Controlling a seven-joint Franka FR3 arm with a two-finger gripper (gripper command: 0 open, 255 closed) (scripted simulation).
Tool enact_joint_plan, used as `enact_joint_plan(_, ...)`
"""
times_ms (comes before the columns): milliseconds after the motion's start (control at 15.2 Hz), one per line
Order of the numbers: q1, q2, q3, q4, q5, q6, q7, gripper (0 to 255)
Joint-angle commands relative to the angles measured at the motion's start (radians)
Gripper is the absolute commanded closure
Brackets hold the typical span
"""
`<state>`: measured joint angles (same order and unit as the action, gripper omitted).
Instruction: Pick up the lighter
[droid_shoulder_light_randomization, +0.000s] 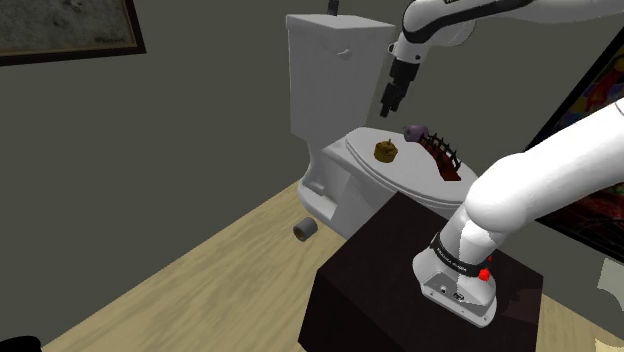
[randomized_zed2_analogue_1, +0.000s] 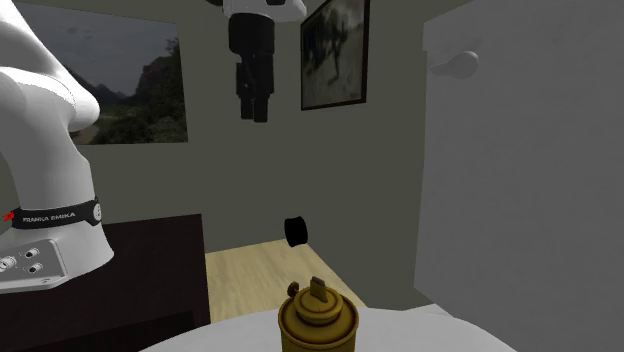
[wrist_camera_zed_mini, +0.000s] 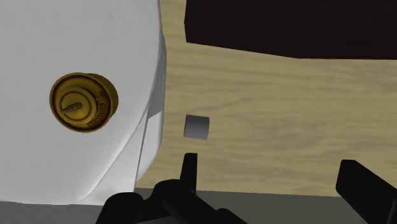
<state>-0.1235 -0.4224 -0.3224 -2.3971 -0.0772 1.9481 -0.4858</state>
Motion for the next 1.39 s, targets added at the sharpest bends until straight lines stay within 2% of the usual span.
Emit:
enact_joint_plan(0, -0.006, 0.067, -0.038, 0.029, 0.006, 0.025, -0.044, 0)
enact_joint_plan(330, -0.023, 0.245, -0.126, 0.116, 0.05, 0.076, -0.166, 0)
enact_joint_plan(726, -0.062, 0.485, -0.199, 0.257, 0.157, 0.107, -0.327, 0)
enact_joint_plan(1188, -0.173, 0.78, -0.21, 0.477, 0.298, 0.087, -0.491, 0)
enact_joint_plan(1320, -0.184, 0.805, -0.205, 0.488, 0.31, 0.095, -0.502, 0)
